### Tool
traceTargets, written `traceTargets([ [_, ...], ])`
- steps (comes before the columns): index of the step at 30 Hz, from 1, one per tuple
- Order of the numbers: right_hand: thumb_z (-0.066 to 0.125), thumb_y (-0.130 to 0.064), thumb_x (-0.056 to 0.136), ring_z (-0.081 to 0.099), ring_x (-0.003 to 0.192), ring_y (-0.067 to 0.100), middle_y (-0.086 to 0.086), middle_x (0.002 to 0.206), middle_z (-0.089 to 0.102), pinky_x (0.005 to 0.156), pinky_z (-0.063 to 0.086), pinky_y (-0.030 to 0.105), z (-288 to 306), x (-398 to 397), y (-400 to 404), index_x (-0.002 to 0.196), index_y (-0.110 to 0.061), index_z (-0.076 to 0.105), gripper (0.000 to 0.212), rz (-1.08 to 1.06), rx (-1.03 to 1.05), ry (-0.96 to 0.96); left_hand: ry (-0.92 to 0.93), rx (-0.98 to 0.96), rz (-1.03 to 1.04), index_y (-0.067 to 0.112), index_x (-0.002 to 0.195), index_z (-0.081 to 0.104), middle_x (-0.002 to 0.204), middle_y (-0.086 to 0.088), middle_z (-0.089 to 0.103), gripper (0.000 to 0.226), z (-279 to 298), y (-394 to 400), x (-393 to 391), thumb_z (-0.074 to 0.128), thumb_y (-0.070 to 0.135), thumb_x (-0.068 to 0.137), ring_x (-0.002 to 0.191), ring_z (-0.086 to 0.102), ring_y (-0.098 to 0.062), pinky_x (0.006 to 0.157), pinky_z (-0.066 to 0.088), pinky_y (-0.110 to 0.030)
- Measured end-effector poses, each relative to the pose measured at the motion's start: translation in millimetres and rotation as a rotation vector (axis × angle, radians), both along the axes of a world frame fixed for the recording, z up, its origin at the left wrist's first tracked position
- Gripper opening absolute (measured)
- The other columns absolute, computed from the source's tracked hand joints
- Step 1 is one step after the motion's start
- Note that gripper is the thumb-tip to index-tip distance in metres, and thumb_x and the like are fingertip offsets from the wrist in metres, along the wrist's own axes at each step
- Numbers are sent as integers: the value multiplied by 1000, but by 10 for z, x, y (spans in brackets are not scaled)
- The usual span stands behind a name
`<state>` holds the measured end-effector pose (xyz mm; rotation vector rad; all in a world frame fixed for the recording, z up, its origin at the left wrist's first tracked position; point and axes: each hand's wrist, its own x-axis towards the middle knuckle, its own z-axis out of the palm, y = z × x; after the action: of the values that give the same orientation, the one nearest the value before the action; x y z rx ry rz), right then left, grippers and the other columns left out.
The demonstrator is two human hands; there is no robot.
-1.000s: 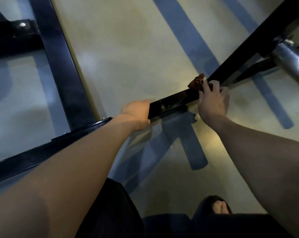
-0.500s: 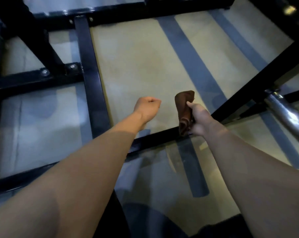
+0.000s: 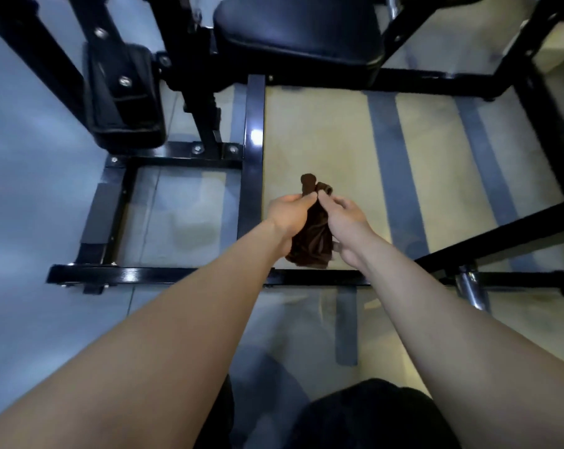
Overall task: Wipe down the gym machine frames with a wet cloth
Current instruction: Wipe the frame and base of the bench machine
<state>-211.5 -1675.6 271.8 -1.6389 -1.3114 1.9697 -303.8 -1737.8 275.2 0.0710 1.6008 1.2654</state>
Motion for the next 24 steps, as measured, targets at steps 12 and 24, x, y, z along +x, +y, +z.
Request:
traceTargets([
  [12,43,-22,111,65,78,22,6,95,70,63,51,31,1876,-337,-747,118,-16,61,20,13,-27,-28,-115,-21,272,8,131,64,98,-3,72,35,1914,-1158,-376,46,27,107,69,61,-14,43,45,-16],
  [24,58,-22,106,73,90,17,7,109,75,60,58,25,3554,126,-973,113,-15,65,13,8,-4,45,21,-9,173,17,125,63,111,-7,73,22,3392,-1344,-369,59,18,103,85,69,-17,55,51,-27],
])
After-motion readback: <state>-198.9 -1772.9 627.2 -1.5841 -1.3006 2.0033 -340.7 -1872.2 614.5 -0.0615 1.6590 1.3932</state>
